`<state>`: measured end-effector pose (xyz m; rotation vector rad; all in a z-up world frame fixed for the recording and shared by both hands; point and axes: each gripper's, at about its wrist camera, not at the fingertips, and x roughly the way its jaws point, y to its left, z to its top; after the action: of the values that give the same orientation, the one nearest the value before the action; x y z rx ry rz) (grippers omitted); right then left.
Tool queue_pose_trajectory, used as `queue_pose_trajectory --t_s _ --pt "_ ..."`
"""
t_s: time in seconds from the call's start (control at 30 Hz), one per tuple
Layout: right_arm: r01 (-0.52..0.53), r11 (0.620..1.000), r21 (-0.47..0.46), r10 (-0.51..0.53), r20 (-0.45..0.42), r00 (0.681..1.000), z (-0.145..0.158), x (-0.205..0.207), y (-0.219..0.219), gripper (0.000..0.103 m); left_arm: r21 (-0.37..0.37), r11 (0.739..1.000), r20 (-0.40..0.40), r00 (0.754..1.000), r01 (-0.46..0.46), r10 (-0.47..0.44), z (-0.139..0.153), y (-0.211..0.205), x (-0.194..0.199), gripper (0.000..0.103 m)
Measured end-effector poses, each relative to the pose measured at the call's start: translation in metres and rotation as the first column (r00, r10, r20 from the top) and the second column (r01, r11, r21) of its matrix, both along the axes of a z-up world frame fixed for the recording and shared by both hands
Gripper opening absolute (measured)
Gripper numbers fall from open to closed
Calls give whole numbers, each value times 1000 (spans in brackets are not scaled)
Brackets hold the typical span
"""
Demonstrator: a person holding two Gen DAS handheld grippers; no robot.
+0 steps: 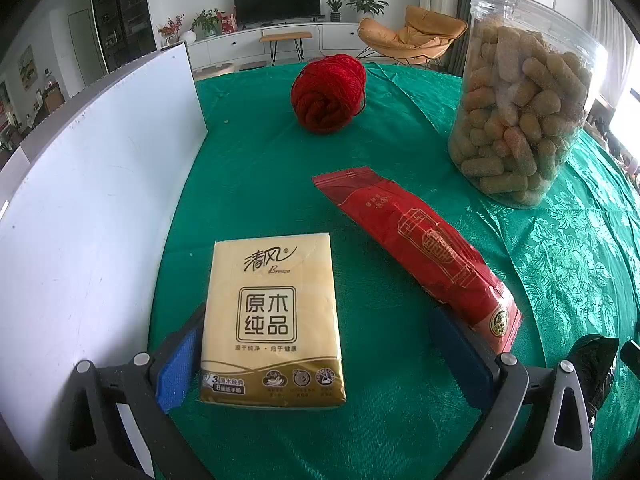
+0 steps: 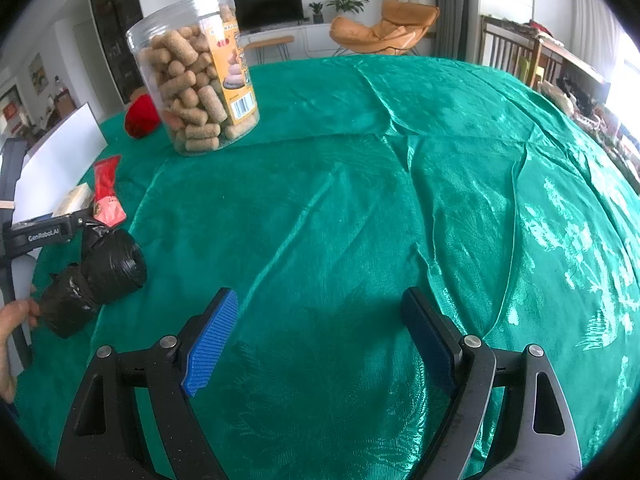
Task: Organize soft objects
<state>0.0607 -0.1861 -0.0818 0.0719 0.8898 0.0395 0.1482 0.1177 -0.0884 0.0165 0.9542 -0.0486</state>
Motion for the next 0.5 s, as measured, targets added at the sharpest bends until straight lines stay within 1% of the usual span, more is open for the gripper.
queue_pose_trajectory --t_s 0.5 --pt "-1 1000 -4 1 -2 1000 0 0 0 87 0 1000 0 1000 0 0 1 1 -2 103"
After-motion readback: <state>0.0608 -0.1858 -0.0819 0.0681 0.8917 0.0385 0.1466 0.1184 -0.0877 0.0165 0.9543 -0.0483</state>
